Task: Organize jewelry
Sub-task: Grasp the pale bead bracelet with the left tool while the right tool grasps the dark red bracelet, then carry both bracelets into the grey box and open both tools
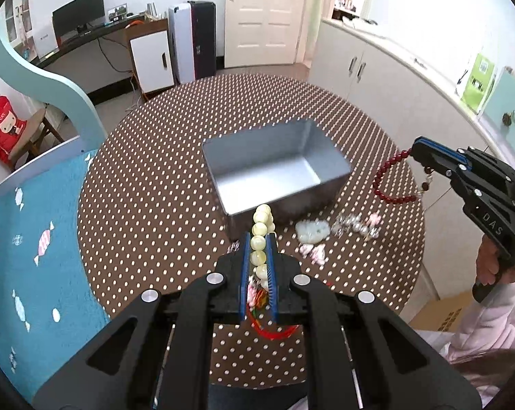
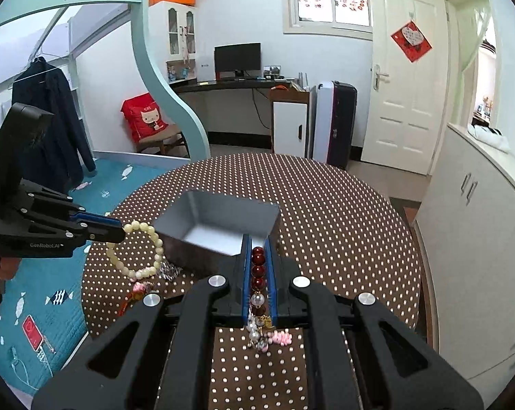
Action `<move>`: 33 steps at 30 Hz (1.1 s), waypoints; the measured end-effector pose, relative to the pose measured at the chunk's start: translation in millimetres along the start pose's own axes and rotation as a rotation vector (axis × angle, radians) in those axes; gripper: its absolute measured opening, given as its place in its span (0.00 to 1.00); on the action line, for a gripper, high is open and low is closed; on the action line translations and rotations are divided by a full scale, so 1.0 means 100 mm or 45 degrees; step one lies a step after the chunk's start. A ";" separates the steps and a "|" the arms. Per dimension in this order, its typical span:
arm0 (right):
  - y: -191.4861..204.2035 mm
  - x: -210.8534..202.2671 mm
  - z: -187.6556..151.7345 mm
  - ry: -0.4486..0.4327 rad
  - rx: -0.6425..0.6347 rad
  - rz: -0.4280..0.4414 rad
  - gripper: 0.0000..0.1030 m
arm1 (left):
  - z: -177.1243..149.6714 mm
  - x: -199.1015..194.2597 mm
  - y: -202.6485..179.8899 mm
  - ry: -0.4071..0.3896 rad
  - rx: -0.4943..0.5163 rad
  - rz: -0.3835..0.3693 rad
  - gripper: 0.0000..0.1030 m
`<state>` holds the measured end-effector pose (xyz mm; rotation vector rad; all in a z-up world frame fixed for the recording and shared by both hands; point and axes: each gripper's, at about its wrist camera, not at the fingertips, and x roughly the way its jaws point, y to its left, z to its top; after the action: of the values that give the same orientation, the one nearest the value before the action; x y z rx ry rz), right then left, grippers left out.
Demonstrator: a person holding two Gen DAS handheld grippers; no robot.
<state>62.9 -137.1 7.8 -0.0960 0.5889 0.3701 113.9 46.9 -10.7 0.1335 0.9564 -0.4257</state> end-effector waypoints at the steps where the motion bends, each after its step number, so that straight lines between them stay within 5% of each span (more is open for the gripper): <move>1: 0.01 0.00 0.05 -0.003 -0.013 -0.003 0.07 | 0.03 -0.02 0.00 -0.012 -0.001 -0.006 0.09; 15: 0.13 0.36 0.51 0.031 -0.113 0.026 0.07 | 0.50 -0.10 0.07 -0.201 -0.089 0.016 0.09; 24: 0.18 0.86 0.46 0.136 -0.109 0.080 0.07 | 0.63 0.32 0.11 -0.195 -0.113 0.025 0.09; 31: 0.14 1.20 0.38 0.217 -0.082 0.091 0.08 | 0.66 0.70 0.16 -0.099 -0.134 0.035 0.10; 33: 0.14 1.20 0.38 0.214 -0.075 0.109 0.16 | 0.66 0.77 0.17 -0.079 -0.139 0.066 0.22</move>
<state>170.0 -79.5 -28.1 -0.1595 0.7497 0.4656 209.2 20.2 -37.0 0.0457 0.9113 -0.3276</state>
